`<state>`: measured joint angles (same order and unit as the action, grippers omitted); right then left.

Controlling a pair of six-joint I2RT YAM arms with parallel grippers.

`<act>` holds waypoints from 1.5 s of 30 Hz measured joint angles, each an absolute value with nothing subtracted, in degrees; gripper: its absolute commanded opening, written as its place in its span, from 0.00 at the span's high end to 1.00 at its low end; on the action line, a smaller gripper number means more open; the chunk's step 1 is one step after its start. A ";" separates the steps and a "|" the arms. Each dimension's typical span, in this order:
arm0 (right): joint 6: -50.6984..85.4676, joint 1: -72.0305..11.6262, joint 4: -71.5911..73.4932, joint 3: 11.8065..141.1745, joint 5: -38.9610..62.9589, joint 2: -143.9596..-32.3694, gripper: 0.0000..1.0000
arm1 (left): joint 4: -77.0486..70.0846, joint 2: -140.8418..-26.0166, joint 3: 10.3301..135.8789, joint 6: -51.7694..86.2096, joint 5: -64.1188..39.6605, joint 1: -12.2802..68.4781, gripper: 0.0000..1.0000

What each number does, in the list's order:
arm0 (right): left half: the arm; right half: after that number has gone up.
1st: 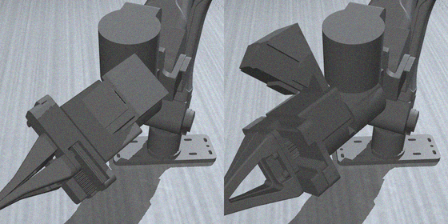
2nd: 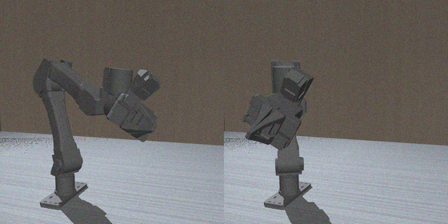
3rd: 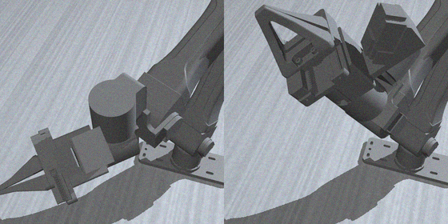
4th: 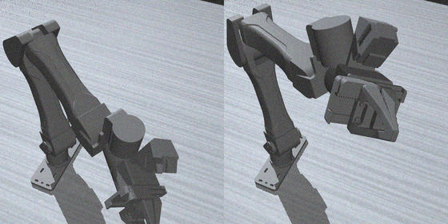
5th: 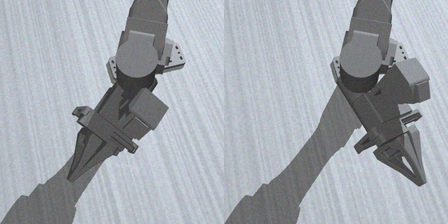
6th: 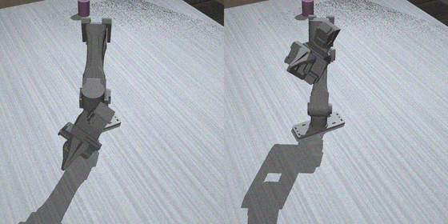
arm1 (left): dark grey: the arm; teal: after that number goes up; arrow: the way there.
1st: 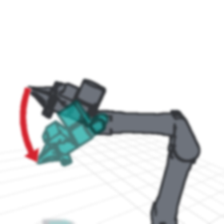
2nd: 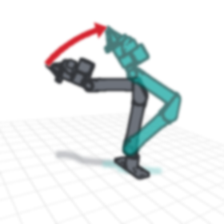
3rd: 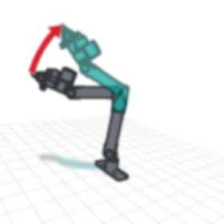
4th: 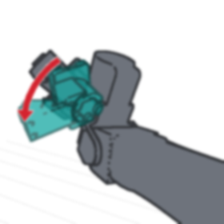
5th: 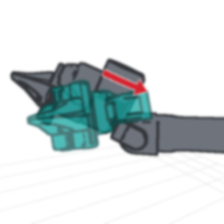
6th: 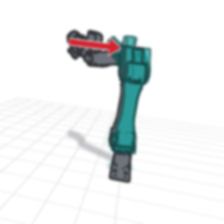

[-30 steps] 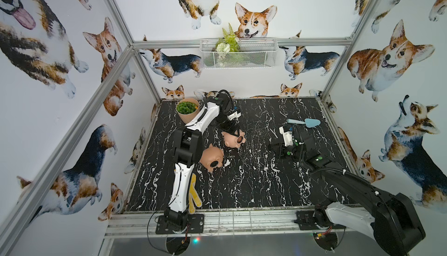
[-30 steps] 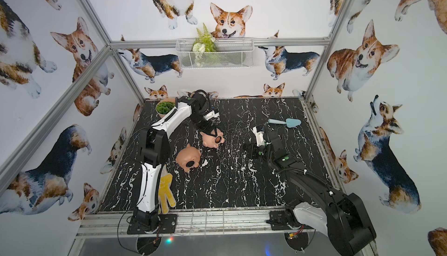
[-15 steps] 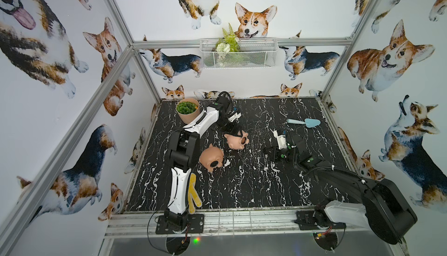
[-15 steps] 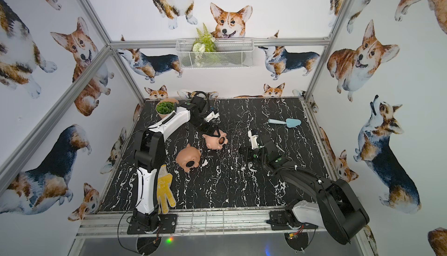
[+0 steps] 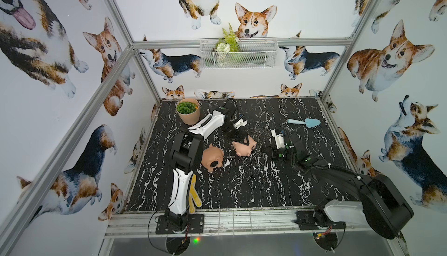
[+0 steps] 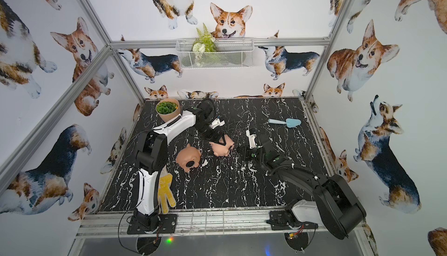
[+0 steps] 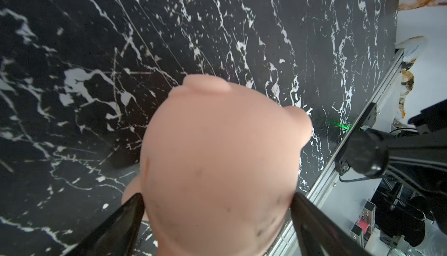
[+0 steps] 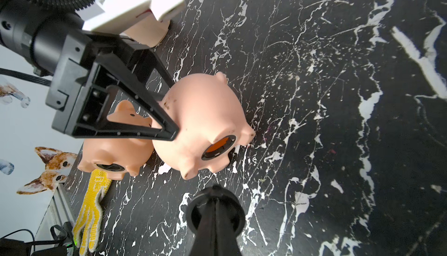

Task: Close piggy banks
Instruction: Move the piggy bank to the center of the board, then close the knob on the piggy bank.

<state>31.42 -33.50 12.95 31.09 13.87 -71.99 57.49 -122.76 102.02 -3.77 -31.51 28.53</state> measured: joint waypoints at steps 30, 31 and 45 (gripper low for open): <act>29.98 -33.63 12.10 29.89 12.19 -69.91 1.00 | 66.50 -126.69 118.96 -7.49 -7.79 37.15 0.00; 29.98 -33.63 12.10 29.87 12.12 -69.78 1.00 | 66.61 -127.07 119.13 -7.49 -7.49 37.15 0.00; 29.76 -33.63 11.64 29.45 11.97 -69.08 1.00 | 67.13 -128.38 118.08 -7.27 -10.28 34.15 0.01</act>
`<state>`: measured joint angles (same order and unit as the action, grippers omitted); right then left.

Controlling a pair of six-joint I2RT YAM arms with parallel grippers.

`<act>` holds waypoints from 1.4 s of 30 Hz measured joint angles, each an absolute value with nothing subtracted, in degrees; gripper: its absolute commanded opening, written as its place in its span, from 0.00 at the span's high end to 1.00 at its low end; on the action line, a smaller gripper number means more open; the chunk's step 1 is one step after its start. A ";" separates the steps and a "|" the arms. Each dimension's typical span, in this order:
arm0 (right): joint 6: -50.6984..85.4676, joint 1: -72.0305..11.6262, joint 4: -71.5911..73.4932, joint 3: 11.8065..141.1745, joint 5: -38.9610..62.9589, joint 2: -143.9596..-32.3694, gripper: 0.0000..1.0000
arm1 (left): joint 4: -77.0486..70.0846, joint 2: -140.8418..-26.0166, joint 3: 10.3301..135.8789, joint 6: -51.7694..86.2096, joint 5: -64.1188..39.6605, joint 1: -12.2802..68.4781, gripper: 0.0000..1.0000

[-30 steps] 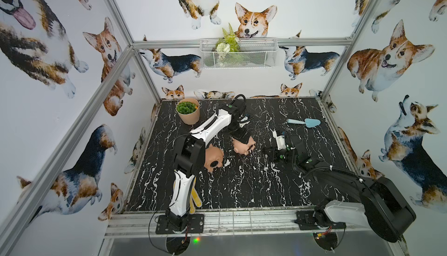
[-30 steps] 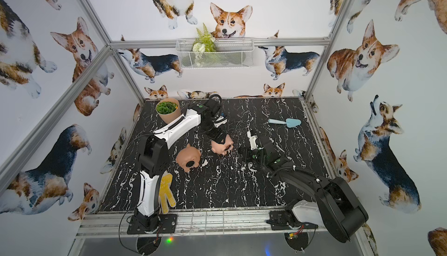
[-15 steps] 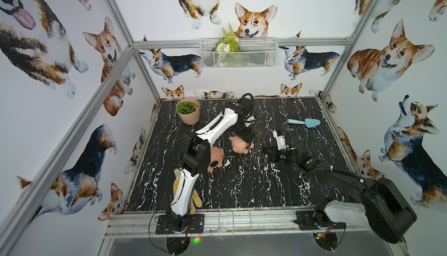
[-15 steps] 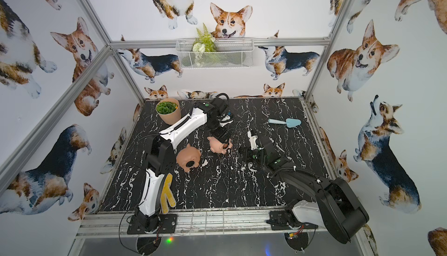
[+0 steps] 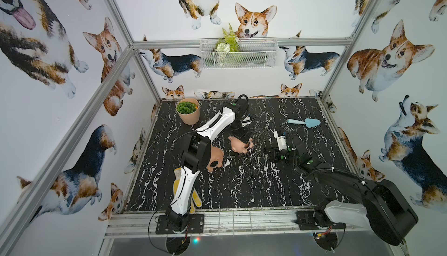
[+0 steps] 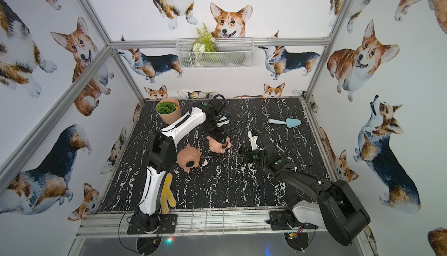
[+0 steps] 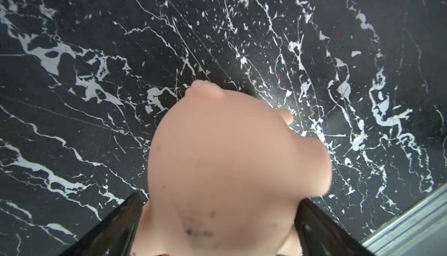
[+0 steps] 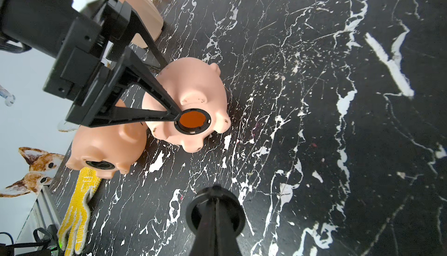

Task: Close piggy banks
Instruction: Close the knob on the piggy bank.

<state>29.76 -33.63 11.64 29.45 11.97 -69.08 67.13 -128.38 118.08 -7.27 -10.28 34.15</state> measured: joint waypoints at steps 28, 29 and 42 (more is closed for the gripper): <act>26.98 -35.75 20.03 28.56 10.39 -76.18 1.00 | 60.71 -126.32 111.87 -5.76 -17.21 32.10 0.12; 25.98 -36.21 21.43 28.56 10.07 -76.71 1.00 | 60.60 -126.30 111.81 -5.72 -17.41 31.99 0.12; 16.03 -36.91 32.03 26.15 9.85 -78.98 1.00 | 60.42 -128.14 113.45 -4.54 -23.68 29.95 0.12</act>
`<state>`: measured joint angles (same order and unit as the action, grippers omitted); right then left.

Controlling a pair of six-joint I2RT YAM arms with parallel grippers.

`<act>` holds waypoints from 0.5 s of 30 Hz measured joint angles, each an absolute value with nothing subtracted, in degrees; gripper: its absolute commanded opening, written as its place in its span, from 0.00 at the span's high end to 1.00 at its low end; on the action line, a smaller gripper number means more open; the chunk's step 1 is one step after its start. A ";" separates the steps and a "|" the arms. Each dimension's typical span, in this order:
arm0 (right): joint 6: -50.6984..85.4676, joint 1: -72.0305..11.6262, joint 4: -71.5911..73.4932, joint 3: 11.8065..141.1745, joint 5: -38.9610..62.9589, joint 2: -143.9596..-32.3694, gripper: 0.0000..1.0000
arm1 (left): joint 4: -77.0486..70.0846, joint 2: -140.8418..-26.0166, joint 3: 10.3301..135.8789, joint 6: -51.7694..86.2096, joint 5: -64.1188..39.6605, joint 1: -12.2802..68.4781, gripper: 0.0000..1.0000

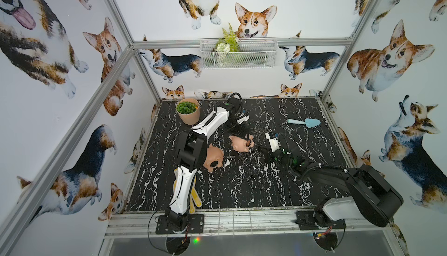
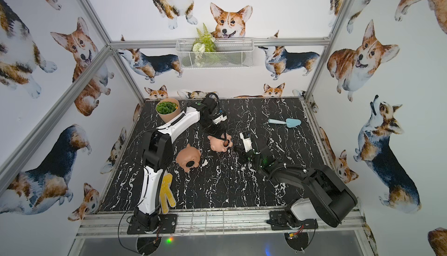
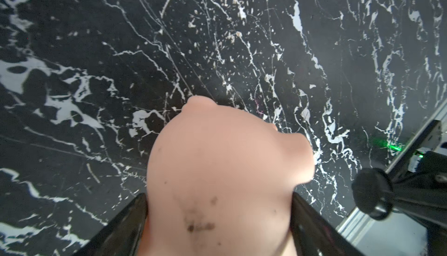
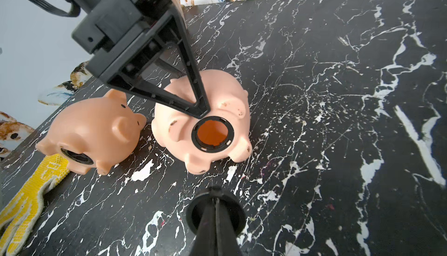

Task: Close piggy banks
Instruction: Close the knob on the piggy bank.

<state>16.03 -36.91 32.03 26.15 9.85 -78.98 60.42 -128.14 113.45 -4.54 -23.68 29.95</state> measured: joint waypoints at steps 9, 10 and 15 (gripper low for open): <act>14.90 -36.91 36.91 25.56 11.07 -82.43 1.00 | 62.13 -127.98 112.49 -5.02 -27.35 29.50 0.12; 14.87 -36.91 37.52 25.56 11.07 -82.96 1.00 | 62.35 -127.85 112.25 -4.95 -27.53 29.47 0.12; 14.83 -37.01 39.33 26.48 11.86 -85.10 1.00 | 62.52 -127.22 111.07 -4.67 -28.03 29.39 0.12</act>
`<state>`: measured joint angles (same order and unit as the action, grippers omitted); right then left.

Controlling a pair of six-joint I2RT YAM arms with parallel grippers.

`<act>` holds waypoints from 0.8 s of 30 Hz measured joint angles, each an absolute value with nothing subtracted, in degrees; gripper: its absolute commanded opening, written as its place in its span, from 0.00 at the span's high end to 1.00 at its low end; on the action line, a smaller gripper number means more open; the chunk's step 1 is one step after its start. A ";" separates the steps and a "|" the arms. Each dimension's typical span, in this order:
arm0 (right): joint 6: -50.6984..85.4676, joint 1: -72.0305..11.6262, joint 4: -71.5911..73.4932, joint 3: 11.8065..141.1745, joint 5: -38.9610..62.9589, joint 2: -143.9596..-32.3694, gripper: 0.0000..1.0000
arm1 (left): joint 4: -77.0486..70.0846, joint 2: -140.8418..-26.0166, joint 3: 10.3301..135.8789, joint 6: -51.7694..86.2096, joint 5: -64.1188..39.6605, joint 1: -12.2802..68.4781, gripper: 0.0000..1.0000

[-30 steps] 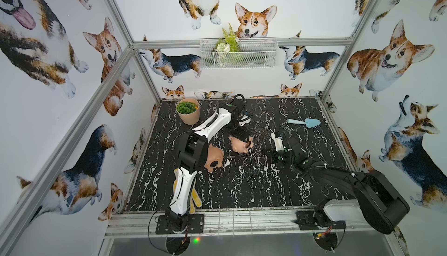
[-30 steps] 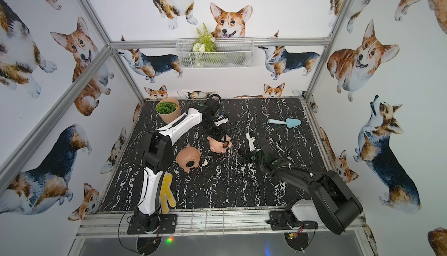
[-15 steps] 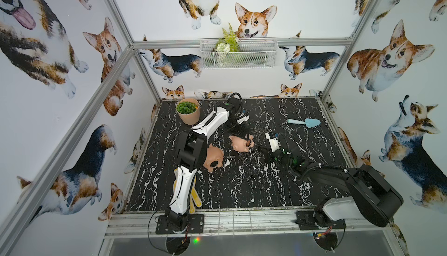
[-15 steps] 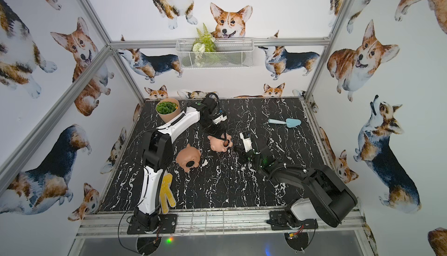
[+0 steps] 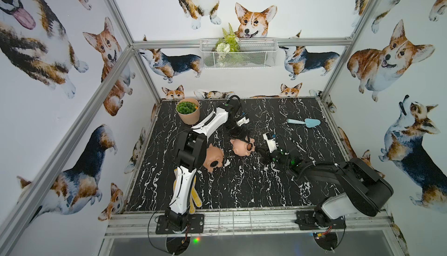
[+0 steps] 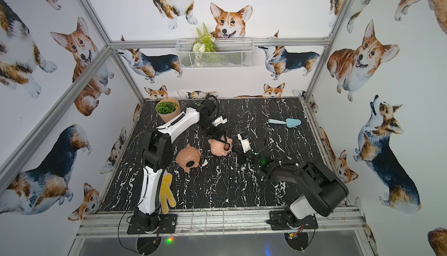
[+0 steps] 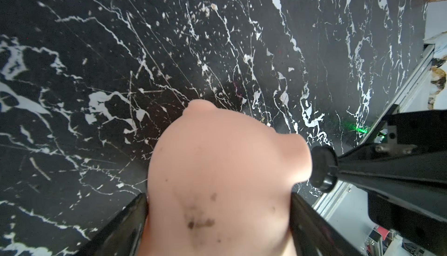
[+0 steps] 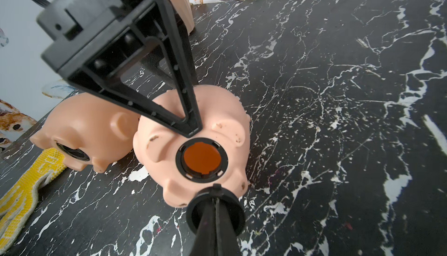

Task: Close piggy banks
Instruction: Close the knob on the piggy bank.

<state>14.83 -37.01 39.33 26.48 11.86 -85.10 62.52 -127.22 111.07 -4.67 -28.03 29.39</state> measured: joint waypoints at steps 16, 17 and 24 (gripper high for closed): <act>16.45 -37.63 41.30 27.40 13.56 -88.20 1.00 | 61.19 -125.34 108.03 -3.22 -28.21 29.36 0.12; 16.38 -37.63 41.32 27.44 13.61 -88.40 1.00 | 61.14 -125.23 107.94 -3.20 -28.18 29.36 0.12; 14.20 -37.87 43.11 28.05 15.38 -90.11 1.00 | 60.75 -124.90 107.39 -3.01 -28.18 29.36 0.12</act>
